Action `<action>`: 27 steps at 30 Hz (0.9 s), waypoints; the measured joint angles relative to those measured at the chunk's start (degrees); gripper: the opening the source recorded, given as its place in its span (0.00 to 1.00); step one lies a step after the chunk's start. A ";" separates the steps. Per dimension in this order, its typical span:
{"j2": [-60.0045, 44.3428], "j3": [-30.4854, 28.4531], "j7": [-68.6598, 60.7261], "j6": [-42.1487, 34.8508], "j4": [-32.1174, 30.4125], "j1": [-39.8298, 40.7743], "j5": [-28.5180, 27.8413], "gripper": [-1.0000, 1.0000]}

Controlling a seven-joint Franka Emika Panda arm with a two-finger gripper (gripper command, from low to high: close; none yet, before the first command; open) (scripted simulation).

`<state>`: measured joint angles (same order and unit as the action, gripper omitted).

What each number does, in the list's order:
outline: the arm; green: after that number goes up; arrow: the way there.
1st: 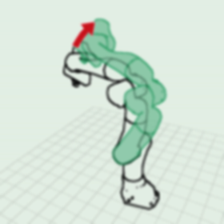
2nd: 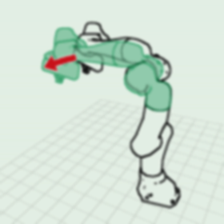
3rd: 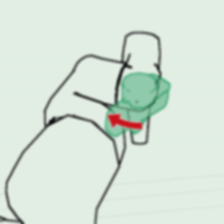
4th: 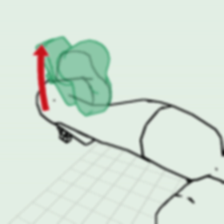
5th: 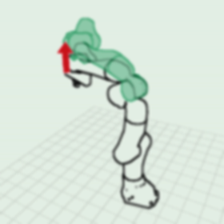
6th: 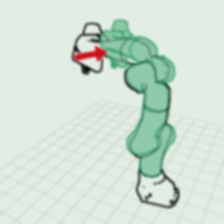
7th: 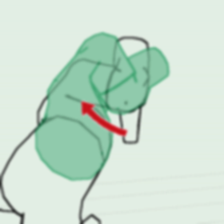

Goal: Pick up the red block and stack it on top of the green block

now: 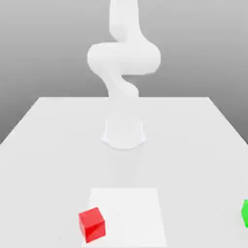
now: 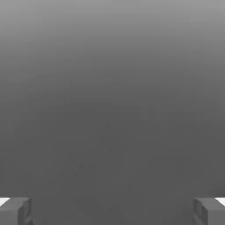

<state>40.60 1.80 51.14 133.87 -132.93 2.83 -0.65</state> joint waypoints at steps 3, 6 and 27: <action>-6.55 2.13 6.75 2.61 -1.44 3.37 -0.96 0.50; -12.83 3.91 13.35 5.11 -2.81 6.30 -2.08 0.50; -55.87 4.05 50.18 24.98 -10.55 13.38 -3.61 0.50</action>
<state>-15.27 5.85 101.33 158.85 -143.48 16.21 -4.26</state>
